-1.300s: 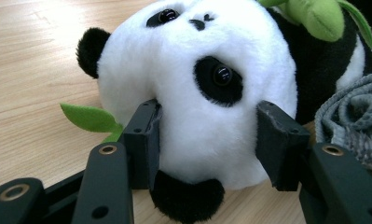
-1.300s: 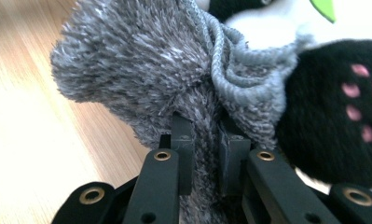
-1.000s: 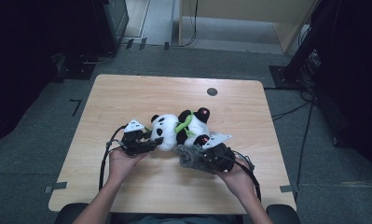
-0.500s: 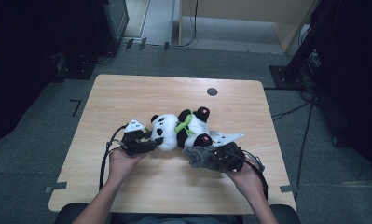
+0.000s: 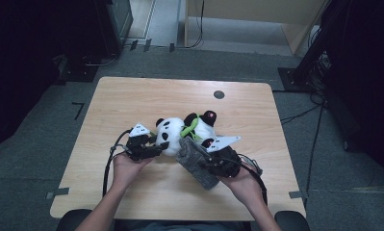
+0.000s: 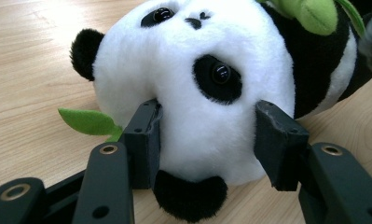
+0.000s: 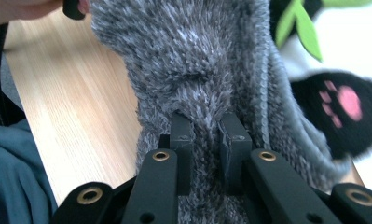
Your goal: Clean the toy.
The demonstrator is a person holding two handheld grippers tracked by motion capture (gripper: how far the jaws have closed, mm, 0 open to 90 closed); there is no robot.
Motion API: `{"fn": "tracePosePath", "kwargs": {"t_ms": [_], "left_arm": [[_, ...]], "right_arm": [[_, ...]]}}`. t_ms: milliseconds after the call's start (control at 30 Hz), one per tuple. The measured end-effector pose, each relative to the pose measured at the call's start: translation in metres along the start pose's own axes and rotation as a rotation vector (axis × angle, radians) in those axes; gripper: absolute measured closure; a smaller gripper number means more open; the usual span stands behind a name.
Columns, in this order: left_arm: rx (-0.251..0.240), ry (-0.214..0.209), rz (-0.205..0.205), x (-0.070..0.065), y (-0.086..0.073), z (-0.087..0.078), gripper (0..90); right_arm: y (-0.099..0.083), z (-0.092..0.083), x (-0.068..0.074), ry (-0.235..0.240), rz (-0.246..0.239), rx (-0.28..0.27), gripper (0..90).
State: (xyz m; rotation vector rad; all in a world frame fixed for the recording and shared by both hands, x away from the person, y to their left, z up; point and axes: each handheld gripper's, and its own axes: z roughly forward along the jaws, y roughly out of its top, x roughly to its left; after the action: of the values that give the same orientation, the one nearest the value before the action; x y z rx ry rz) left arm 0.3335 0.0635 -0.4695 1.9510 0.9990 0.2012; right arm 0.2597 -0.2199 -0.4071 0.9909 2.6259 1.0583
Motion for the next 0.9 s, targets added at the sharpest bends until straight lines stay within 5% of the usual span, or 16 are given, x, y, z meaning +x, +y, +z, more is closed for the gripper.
{"fn": "tracePosePath", "kwargs": {"t_ms": [433,900], "left_arm": [[0.003,-0.001,0.004,0.0,0.0,0.0,46.9],[0.005,-0.001,0.01,0.0,-0.001,0.0,46.8]], "right_arm": [[0.04,0.047,0.013,0.047,-0.058,0.012,80.1],[0.042,0.081,0.006,-0.05,-0.078,0.049,80.0]]}}
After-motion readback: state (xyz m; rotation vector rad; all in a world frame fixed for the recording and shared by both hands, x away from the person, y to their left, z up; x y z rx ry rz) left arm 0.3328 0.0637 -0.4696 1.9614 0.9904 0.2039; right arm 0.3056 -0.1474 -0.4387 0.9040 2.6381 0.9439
